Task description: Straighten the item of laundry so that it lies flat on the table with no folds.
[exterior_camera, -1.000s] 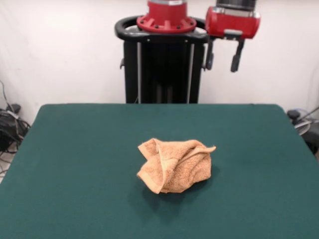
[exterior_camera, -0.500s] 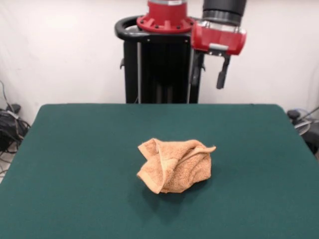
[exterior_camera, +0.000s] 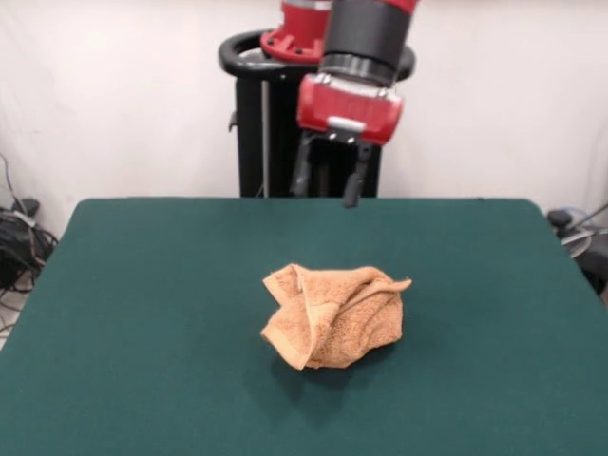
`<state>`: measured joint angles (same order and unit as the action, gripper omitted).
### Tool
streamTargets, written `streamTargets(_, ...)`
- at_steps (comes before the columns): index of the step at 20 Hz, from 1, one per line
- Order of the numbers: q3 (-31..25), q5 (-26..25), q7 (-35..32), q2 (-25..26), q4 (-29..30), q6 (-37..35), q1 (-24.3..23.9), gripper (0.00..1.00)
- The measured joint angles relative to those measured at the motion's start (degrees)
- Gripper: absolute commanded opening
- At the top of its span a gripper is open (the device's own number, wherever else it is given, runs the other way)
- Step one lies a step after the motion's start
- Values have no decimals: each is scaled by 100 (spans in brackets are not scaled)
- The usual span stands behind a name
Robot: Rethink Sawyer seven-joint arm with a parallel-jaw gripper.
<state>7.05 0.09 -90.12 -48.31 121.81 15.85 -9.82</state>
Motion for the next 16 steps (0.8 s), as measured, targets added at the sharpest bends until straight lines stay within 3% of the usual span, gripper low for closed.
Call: streamTargets(16,-520,-310,0,812,-255,530,-586,100)
